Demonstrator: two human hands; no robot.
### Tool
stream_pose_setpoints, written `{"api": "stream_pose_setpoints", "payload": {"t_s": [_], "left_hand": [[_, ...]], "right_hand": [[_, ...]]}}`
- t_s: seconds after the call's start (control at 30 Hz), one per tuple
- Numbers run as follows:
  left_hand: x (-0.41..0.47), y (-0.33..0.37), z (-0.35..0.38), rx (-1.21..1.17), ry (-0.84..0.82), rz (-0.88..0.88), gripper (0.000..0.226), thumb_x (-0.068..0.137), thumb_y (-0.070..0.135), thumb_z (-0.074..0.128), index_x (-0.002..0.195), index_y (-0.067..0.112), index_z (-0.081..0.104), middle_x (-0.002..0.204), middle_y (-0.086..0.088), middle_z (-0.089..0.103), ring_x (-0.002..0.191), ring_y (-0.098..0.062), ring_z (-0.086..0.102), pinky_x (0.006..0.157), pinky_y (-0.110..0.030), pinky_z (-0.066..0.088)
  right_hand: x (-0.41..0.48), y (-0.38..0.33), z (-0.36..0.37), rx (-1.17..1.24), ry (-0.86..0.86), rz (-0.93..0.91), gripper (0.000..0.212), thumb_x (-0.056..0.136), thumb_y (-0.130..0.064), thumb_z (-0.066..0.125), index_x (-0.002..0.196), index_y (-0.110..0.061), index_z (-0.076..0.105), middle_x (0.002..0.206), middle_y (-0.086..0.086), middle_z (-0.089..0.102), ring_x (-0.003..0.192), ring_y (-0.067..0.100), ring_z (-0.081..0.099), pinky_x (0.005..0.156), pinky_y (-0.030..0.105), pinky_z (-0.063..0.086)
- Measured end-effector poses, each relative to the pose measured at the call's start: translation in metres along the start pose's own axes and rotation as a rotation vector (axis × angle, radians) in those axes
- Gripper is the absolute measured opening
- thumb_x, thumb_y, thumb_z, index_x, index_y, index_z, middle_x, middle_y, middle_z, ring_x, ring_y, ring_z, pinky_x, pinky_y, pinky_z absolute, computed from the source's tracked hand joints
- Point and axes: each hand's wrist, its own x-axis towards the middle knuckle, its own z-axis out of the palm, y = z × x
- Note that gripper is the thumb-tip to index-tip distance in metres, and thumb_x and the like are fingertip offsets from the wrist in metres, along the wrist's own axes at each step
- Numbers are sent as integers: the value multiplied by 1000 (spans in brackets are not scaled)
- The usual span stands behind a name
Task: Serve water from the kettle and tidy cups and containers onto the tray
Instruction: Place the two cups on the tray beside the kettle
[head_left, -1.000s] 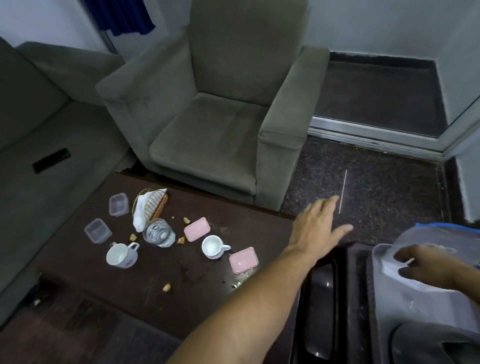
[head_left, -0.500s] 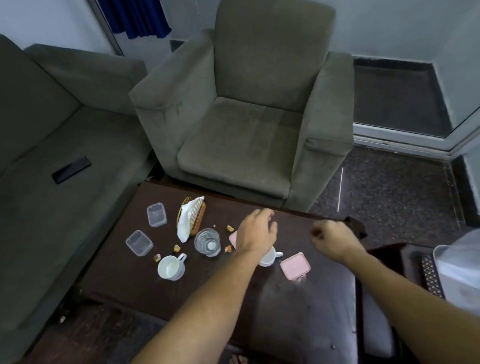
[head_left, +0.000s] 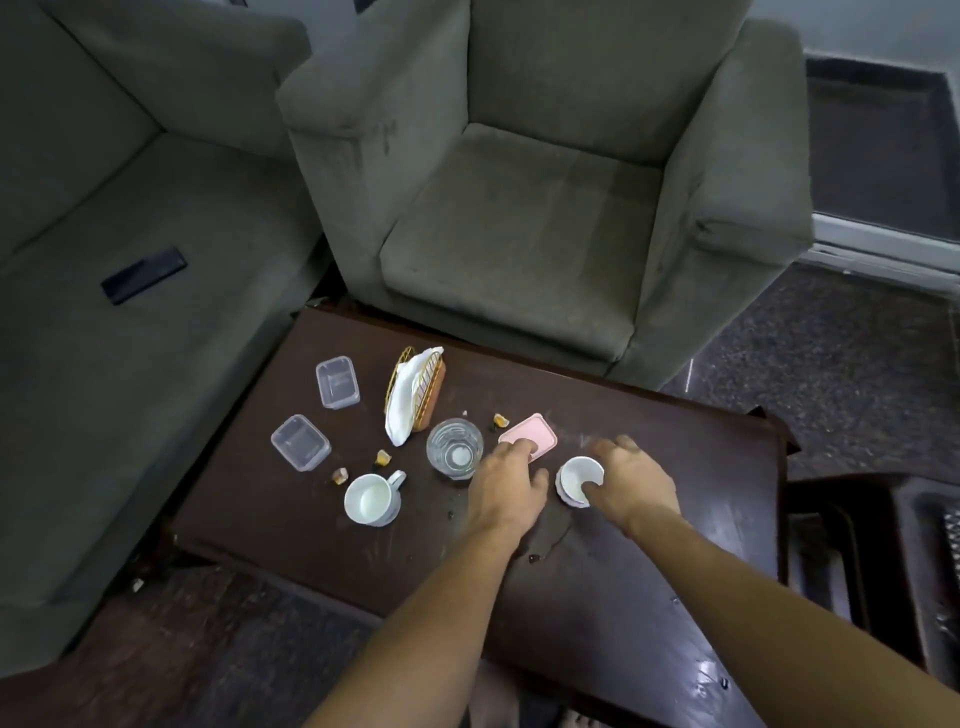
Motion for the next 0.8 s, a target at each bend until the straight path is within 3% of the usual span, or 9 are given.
{"api": "stream_pose_setpoints", "payload": {"t_s": [0.27, 0.47, 0.7, 0.8], "left_hand": [[2, -20, 34, 23, -37, -30, 41, 96, 32, 59, 135, 24, 57, 133, -1, 60, 126, -26, 56, 105, -43, 47], [-22, -53, 32, 15, 112, -73, 35, 97, 24, 57, 131, 19, 62, 127, -3, 61, 122, -26, 55, 102, -39, 44], [-24, -80, 20, 50, 116, -102, 35, 98, 25, 56, 133, 19, 61, 132, -1, 62, 123, -25, 55, 103, -39, 44], [-25, -82, 21, 57, 108, -86, 32, 99, 26, 55, 129, 19, 61, 129, 0, 62, 121, -25, 56, 101, -39, 46]], "right_hand": [[24, 3, 32, -59, -6, 35, 74, 81, -43, 74, 147, -30, 44, 136, 3, 54, 117, 32, 61, 88, 38, 53], [31, 1, 36, -163, 21, -9, 51, 79, -46, 73, 124, -25, 62, 122, 1, 61, 117, 28, 57, 80, 38, 52], [27, 3, 45, -189, 16, -60, 65, 77, -52, 73, 131, -21, 56, 129, 3, 58, 120, 28, 55, 89, 38, 53], [25, 3, 46, -169, 11, -67, 65, 80, -44, 74, 137, -18, 53, 132, 6, 57, 119, 30, 57, 92, 38, 52]]}}
